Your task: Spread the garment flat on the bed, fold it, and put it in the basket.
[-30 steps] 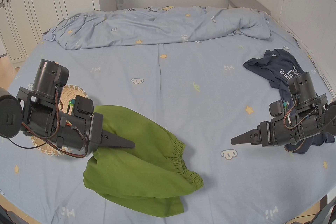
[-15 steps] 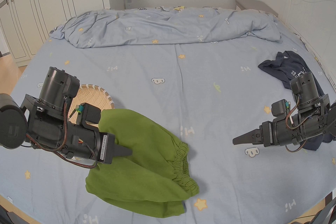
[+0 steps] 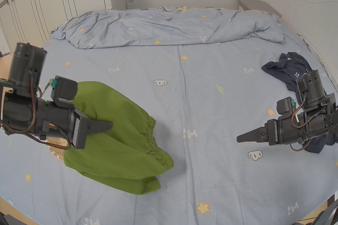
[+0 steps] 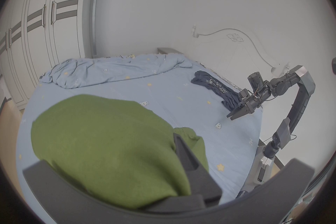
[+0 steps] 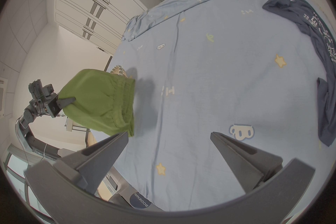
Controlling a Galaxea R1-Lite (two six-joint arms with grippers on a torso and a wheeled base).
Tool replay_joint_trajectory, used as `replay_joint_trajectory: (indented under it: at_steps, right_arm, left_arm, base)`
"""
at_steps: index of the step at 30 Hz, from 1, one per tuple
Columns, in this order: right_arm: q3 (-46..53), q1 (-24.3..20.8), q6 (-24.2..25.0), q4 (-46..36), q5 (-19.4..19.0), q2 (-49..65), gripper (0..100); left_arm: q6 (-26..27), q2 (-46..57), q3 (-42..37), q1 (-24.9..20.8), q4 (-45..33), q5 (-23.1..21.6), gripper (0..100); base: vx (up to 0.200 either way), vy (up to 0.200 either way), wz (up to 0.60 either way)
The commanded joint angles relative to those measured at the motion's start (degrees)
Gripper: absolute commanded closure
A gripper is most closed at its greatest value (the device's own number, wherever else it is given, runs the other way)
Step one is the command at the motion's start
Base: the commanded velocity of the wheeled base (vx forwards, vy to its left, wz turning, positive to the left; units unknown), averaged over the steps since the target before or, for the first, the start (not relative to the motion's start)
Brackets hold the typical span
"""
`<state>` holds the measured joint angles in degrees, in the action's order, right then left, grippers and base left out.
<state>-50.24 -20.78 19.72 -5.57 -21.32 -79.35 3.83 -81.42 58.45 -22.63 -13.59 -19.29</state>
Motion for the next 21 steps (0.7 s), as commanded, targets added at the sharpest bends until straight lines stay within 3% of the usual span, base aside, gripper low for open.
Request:
replay_joint_trajectory:
  at_steps: [1,6,14,21]
  right_arm:
    - [0.14,-0.13,-0.04,0.03,-0.04,0.77,0]
    - [0.14,-0.22,-0.04,0.03,-0.04,0.69,0]
    - [0.23,-0.13,-0.04,0.03,0.05,0.6,0]
    - [0.23,0.22,-0.04,0.12,0.05,0.51,0]
  left_arm:
    - [1.18,5.04,1.4,5.05,0.15,0.04,100]
    - [1.45,7.42,2.1,6.1,0.58,0.13,100]
    - [1.36,6.01,-0.01,6.28,10.25,0.13,100]
    - [1.27,2.5,-0.09,14.72,19.31,-1.11,100]
  base:
    - [0.0,0.0,0.0]
    - [0.0,0.0,0.0]
    - [0.0,0.0,0.0]
    - [0.0,0.0,0.0]
